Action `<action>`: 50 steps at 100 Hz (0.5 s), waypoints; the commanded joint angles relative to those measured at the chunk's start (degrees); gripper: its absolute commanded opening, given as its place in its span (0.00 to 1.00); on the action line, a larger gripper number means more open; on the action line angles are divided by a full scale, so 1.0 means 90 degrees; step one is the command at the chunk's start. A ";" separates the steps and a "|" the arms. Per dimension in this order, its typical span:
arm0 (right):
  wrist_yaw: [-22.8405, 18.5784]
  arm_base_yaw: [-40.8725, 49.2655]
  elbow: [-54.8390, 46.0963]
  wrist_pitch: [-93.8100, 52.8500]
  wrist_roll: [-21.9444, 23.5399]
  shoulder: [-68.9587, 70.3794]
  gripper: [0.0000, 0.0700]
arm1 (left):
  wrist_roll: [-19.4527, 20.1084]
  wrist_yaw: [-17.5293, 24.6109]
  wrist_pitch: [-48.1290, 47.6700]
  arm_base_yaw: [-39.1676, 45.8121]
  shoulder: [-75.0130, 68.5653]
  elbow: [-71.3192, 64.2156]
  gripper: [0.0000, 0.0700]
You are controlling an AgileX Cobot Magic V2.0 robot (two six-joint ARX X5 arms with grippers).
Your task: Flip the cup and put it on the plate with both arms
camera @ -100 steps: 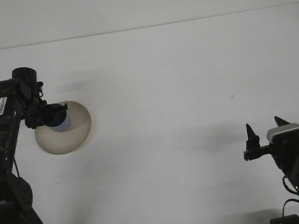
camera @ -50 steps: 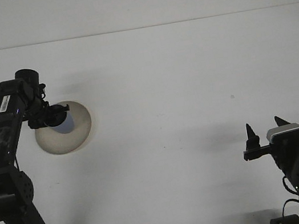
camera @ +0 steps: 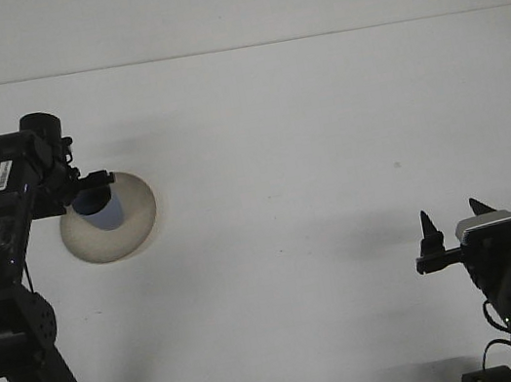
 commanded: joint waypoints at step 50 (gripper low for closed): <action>0.0002 0.0005 0.0066 0.0053 0.0087 0.0024 0.79 | -0.0223 0.0017 -0.0250 0.0007 -0.1690 0.0503 0.74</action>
